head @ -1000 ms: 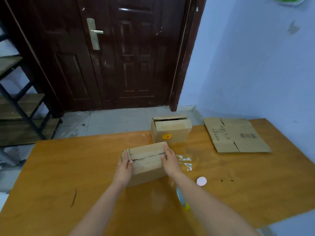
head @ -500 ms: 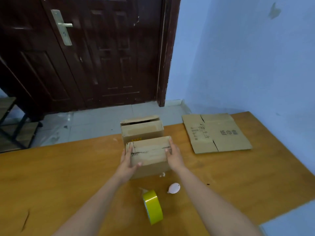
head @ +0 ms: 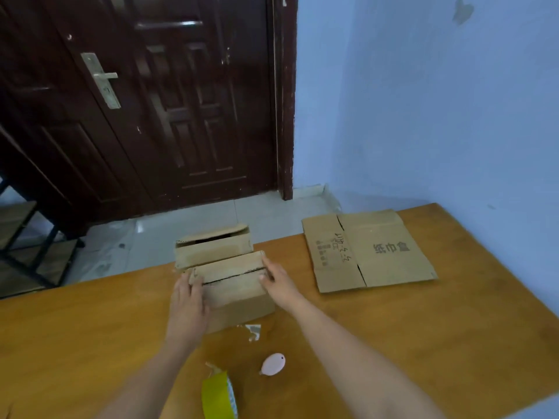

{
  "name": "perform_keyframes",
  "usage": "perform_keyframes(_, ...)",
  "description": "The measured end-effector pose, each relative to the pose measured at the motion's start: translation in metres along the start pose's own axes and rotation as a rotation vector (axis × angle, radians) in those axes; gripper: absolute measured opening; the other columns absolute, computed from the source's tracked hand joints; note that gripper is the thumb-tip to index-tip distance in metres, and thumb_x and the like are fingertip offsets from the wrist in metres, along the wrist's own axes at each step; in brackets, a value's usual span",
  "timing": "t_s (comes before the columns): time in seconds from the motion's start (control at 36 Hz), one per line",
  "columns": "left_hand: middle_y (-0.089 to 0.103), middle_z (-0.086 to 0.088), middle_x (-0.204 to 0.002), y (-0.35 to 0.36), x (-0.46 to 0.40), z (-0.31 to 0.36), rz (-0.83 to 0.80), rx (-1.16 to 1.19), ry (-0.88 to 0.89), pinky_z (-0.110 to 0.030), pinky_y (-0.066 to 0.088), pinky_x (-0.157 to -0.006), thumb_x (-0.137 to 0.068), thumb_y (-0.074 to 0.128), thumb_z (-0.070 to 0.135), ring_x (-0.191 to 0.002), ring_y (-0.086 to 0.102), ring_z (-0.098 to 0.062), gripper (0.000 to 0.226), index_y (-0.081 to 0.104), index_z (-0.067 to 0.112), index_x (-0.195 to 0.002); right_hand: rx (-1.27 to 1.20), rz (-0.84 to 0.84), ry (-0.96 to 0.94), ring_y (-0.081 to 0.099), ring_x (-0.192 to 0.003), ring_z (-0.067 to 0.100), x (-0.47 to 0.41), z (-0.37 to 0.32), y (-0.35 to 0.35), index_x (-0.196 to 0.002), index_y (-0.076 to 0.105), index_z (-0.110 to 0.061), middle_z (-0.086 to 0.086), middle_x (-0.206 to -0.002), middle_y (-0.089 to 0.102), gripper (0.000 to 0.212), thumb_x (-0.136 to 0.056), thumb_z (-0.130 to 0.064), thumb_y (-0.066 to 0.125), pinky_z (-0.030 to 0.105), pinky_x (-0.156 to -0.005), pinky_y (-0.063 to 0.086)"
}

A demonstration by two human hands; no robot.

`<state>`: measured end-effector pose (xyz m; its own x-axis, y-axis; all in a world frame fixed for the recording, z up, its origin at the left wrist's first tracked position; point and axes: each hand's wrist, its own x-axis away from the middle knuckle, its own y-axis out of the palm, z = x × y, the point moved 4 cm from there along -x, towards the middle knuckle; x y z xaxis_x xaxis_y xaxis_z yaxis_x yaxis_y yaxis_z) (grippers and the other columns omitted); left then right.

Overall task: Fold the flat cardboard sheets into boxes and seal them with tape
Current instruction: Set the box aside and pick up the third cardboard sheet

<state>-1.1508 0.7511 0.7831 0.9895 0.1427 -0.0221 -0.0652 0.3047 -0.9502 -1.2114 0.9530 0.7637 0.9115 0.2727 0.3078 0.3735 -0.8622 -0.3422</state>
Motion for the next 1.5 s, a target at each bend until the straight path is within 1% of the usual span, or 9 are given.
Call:
perform_keyframes(0.08, 0.036, -0.017, -0.145, -0.005, -0.011, 0.038, 0.012, -0.094, 0.111, -0.048, 0.025, -0.114, -0.081, 0.058, 0.001, -0.137, 0.027, -0.036, 0.056, 0.044, 0.005, -0.136, 0.081, 0.016, -0.029, 0.030, -0.139, 0.017, 0.001, 0.007, -0.032, -0.146, 0.020, -0.043, -0.007, -0.154, 0.027, 0.051, -0.099, -0.036, 0.040, 0.040, -0.113, 0.030)
perform_keyframes(0.22, 0.048, -0.003, -0.140, -0.002, -0.033, 0.122, -0.028, -0.265, 0.437, -0.042, 0.032, -0.109, -0.088, 0.054, 0.022, -0.131, 0.042, -0.026, 0.052, 0.044, 0.015, -0.139, 0.498, 0.067, 0.018, 0.045, -0.129, 0.024, 0.005, 0.035, -0.107, -0.145, 0.032, -0.023, 0.005, -0.144, 0.043, 0.048, -0.100, -0.038, 0.035, 0.039, -0.105, 0.039)
perform_keyframes(0.39, 0.024, -0.004, -0.154, 0.036, -0.061, 0.212, -0.261, -0.552, 0.644, -0.039, 0.013, -0.117, -0.093, 0.041, 0.035, -0.142, 0.019, -0.023, 0.057, 0.029, 0.017, -0.146, 0.861, 0.132, 0.129, 0.057, -0.105, 0.029, 0.016, 0.084, -0.213, -0.131, 0.044, -0.010, 0.010, -0.125, 0.053, 0.038, -0.099, -0.024, 0.031, 0.034, -0.076, 0.045)
perform_keyframes(0.56, 0.029, -0.003, -0.150, 0.093, -0.087, 0.253, -0.390, -0.640, 0.682, -0.040, 0.017, -0.116, -0.094, 0.035, 0.039, -0.139, 0.024, -0.024, 0.055, 0.027, 0.020, -0.145, 1.079, 0.174, 0.244, 0.048, -0.120, 0.027, 0.014, 0.136, -0.296, -0.139, 0.036, -0.010, 0.008, -0.141, 0.042, 0.043, -0.099, -0.024, 0.028, 0.037, -0.089, 0.043)
perform_keyframes(1.06, 0.034, -0.007, -0.144, 0.186, -0.152, 0.249, -0.484, -0.493, 0.332, -0.038, 0.040, -0.099, -0.092, 0.031, 0.056, -0.125, 0.042, -0.026, 0.060, 0.017, 0.033, -0.146, 0.901, 0.308, 0.395, 0.039, -0.125, 0.029, -0.042, 0.227, -0.384, -0.136, 0.036, -0.012, 0.010, -0.135, 0.043, 0.045, -0.099, -0.036, 0.034, 0.041, -0.094, 0.042)
perform_keyframes(1.19, 0.043, -0.010, -0.126, 0.190, -0.150, 0.254, -0.477, -0.090, 0.045, -0.040, 0.046, -0.093, -0.090, 0.045, 0.049, -0.119, 0.042, -0.027, 0.060, 0.023, 0.032, -0.143, 0.723, 0.364, 0.389, 0.045, -0.118, 0.031, -0.045, 0.218, -0.373, -0.129, 0.041, -0.006, 0.014, -0.129, 0.042, 0.044, -0.097, -0.035, 0.044, 0.040, -0.090, 0.043)
perform_keyframes(1.33, 0.044, -0.010, -0.137, 0.184, -0.154, 0.257, -0.357, 0.644, -0.440, -0.046, 0.054, -0.082, -0.085, 0.066, 0.036, -0.109, 0.056, -0.035, 0.072, 0.024, 0.035, -0.144, 0.531, 0.437, 0.423, 0.048, -0.114, 0.033, -0.030, 0.208, -0.370, -0.129, 0.039, -0.002, 0.016, -0.134, 0.036, 0.047, -0.094, -0.032, 0.052, 0.041, -0.091, 0.043)
perform_keyframes(1.42, 0.050, 0.000, -0.123, 0.167, -0.153, 0.272, -0.331, 0.820, -0.500, -0.036, 0.052, -0.060, -0.089, 0.062, 0.016, -0.100, 0.058, -0.033, 0.066, 0.026, 0.021, -0.145, 0.436, 0.469, 0.456, 0.047, -0.118, 0.034, -0.015, 0.195, -0.378, -0.132, 0.039, -0.002, 0.017, -0.134, 0.038, 0.053, -0.092, -0.031, 0.056, 0.040, -0.095, 0.041)
perform_keyframes(1.5, 0.058, -0.007, -0.116, 0.140, -0.158, 0.282, -0.279, 0.893, -0.504, -0.035, 0.050, -0.063, -0.092, 0.057, 0.010, -0.100, 0.059, -0.031, 0.042, 0.041, 0.010, -0.130, 0.302, 0.569, 0.460, 0.053, -0.112, 0.035, 0.001, 0.171, -0.392, -0.124, 0.051, 0.000, 0.020, -0.127, 0.050, 0.048, -0.089, -0.031, 0.061, 0.037, -0.091, 0.044)
